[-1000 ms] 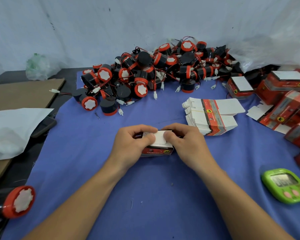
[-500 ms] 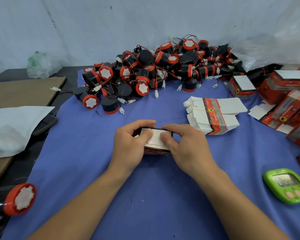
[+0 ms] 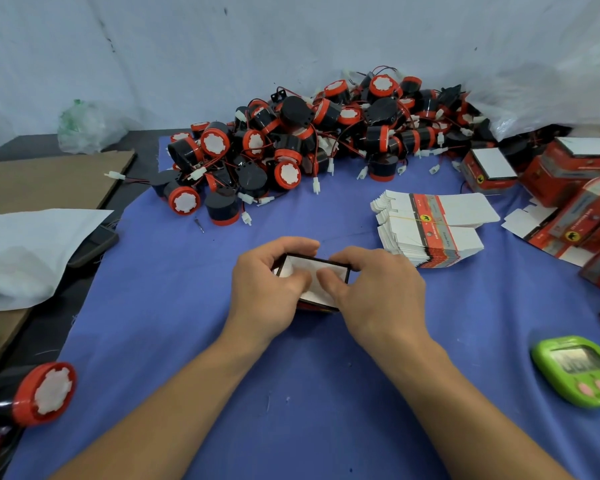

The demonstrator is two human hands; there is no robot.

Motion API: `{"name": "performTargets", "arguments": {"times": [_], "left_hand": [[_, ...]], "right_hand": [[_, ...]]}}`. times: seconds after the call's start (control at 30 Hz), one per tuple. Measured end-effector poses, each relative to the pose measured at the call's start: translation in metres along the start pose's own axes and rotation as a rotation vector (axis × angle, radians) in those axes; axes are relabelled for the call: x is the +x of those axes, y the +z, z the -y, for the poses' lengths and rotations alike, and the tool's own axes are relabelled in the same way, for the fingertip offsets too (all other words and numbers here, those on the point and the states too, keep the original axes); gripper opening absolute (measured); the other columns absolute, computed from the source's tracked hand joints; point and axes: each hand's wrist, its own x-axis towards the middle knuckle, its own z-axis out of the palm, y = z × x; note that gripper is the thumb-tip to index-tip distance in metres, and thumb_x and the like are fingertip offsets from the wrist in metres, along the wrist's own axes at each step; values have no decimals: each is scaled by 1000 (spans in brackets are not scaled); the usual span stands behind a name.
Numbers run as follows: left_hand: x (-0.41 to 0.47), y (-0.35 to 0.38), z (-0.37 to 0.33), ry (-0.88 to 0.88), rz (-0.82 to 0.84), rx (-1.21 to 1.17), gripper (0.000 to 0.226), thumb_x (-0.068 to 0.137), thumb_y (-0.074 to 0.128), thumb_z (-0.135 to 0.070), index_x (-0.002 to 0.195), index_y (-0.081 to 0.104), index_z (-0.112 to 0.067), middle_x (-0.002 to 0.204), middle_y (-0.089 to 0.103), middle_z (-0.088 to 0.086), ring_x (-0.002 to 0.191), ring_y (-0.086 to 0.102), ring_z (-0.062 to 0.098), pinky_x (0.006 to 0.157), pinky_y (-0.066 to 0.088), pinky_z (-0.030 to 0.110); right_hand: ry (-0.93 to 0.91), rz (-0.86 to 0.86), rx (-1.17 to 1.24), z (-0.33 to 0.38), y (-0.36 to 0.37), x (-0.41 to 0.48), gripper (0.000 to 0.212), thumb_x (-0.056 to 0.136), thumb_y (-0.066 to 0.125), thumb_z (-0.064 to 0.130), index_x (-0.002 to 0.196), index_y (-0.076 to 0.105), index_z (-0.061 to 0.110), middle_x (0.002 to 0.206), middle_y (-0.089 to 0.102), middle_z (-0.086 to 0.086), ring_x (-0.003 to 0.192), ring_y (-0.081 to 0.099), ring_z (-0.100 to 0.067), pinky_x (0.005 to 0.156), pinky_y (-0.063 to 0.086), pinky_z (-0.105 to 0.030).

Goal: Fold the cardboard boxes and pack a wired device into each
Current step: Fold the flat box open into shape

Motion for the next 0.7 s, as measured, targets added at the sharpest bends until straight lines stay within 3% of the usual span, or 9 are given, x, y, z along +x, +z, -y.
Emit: {"name": "performTargets", "arguments": {"times": [0.07, 0.13, 0.2, 0.3, 0.4, 0.5, 0.57, 0.7], "left_hand": [[0, 0, -1, 8, -5, -46, 37, 74, 67, -12, 94, 80, -40, 97, 78, -14, 94, 73, 8, 76, 58, 20], [0, -2, -3, -30, -12, -156, 28, 80, 66, -19, 95, 82, -37, 97, 80, -8, 96, 74, 11, 77, 57, 20], [0, -3, -6, -56, -30, -236, 27, 85, 62, -22, 95, 83, -34, 96, 80, -3, 95, 75, 12, 76, 57, 20], [-1, -2, -9, -62, -68, -290, 28, 89, 57, -23, 93, 84, -30, 93, 80, 1, 90, 75, 14, 75, 57, 22], [-3, -3, -11, -29, -92, -309, 30, 92, 55, -22, 95, 83, -32, 93, 79, 2, 87, 74, 14, 72, 56, 22], [-6, -3, -11, 41, -65, -239, 32, 94, 55, -24, 101, 81, -40, 95, 79, -2, 89, 73, 16, 74, 57, 26], [-9, -2, -11, 73, -40, -196, 32, 92, 58, -26, 106, 78, -46, 101, 78, -6, 96, 72, 11, 78, 54, 21], [-8, -5, -7, 121, 4, -67, 55, 83, 66, -24, 134, 64, -44, 124, 71, -20, 125, 61, 5, 104, 46, 22]], "right_hand": [[22, 26, 110, -2, 0, -1, 13, 91, 68, 47, 95, 76, 37, 86, 71, 14, 88, 60, -10, 77, 47, -29], [59, 88, 344, -7, -1, 2, 16, 93, 68, 41, 80, 74, 34, 73, 66, 20, 78, 58, -2, 65, 42, -13], [82, 140, 486, -10, -4, 5, 24, 95, 65, 36, 76, 73, 24, 60, 57, 18, 62, 50, -4, 55, 37, -14], [75, 241, 512, -10, -7, 6, 13, 91, 66, 35, 87, 78, 32, 78, 72, 18, 75, 62, -5, 64, 47, -19], [103, 319, 521, -7, -6, 4, 30, 85, 60, 48, 108, 77, 40, 100, 74, 22, 95, 65, -2, 80, 50, -23], [65, 403, 450, -6, -9, 4, 31, 84, 62, 38, 112, 73, 46, 100, 72, 26, 92, 64, 1, 72, 47, -14], [55, 366, 434, -5, -7, 3, 28, 87, 64, 26, 105, 74, 46, 93, 73, 24, 88, 65, -1, 68, 46, -15], [-52, 3, 325, -3, -4, -3, 52, 79, 78, 8, 125, 72, 32, 117, 61, 14, 115, 57, -5, 94, 36, -1]]}}
